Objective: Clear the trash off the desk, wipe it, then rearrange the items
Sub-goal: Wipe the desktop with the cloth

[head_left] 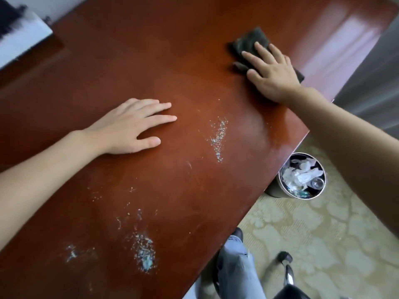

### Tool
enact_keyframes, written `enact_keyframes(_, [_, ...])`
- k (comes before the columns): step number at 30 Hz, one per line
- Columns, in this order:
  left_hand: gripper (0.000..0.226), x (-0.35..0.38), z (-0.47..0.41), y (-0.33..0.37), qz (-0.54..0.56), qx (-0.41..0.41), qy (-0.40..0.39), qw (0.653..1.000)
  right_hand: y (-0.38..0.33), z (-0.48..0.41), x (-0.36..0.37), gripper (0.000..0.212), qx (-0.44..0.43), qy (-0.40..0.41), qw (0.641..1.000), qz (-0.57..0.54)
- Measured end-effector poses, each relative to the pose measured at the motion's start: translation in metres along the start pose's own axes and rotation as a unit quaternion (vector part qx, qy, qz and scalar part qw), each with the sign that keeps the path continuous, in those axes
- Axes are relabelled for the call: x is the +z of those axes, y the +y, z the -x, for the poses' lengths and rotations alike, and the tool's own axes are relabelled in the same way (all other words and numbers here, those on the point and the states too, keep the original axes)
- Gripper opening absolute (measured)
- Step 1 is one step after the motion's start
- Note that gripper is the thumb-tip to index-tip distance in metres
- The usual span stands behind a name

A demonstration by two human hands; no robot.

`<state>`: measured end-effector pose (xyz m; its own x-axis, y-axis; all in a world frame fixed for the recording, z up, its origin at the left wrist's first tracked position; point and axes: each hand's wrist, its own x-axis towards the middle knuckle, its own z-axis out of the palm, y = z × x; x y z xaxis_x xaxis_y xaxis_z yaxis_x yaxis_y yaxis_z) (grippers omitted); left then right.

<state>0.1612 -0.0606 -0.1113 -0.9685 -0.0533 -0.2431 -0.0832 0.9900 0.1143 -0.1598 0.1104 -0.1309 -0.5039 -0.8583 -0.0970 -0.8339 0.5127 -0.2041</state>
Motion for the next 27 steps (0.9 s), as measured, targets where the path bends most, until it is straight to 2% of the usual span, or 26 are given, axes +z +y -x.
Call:
enact_keyframes(4, [0.061, 0.005, 0.008, -0.003, -0.011, 0.037, 0.016, 0.999, -0.018, 0.066, 0.011, 0.051, -0.223, 0.007, 0.975, -0.006])
enact_keyframes(8, [0.058, 0.006, 0.018, -0.001, -0.016, 0.069, 0.019, 0.997, -0.031, 0.145, 0.022, 0.044, -0.354, -0.030, 0.935, 0.001])
enact_keyframes(11, [0.056, 0.009, 0.026, -0.003, -0.025, 0.084, 0.024, 0.996, -0.019, 0.149, 0.018, 0.043, -0.424, -0.037, 0.904, 0.038])
enact_keyframes(14, [0.060, 0.010, 0.034, -0.006, -0.009, 0.057, 0.024, 0.998, 0.005, 0.105, 0.012, 0.043, -0.394, -0.021, 0.916, 0.076])
enact_keyframes(18, [0.060, 0.013, 0.047, -0.003, -0.009, 0.027, 0.028, 0.999, 0.015, 0.039, -0.003, 0.059, -0.162, 0.010, 0.986, 0.050])
enact_keyframes(20, [0.059, 0.015, 0.052, -0.002, -0.012, 0.011, 0.023, 1.000, 0.002, 0.030, -0.002, 0.065, -0.102, 0.012, 0.994, 0.032])
enact_keyframes(22, [0.060, 0.016, 0.054, -0.002, -0.007, -0.002, 0.011, 1.000, -0.017, 0.046, 0.005, 0.061, -0.141, 0.004, 0.989, 0.043])
enact_keyframes(27, [0.065, 0.013, 0.058, -0.008, 0.012, -0.060, 0.009, 0.998, -0.062, 0.153, 0.030, 0.045, -0.344, -0.032, 0.938, 0.039])
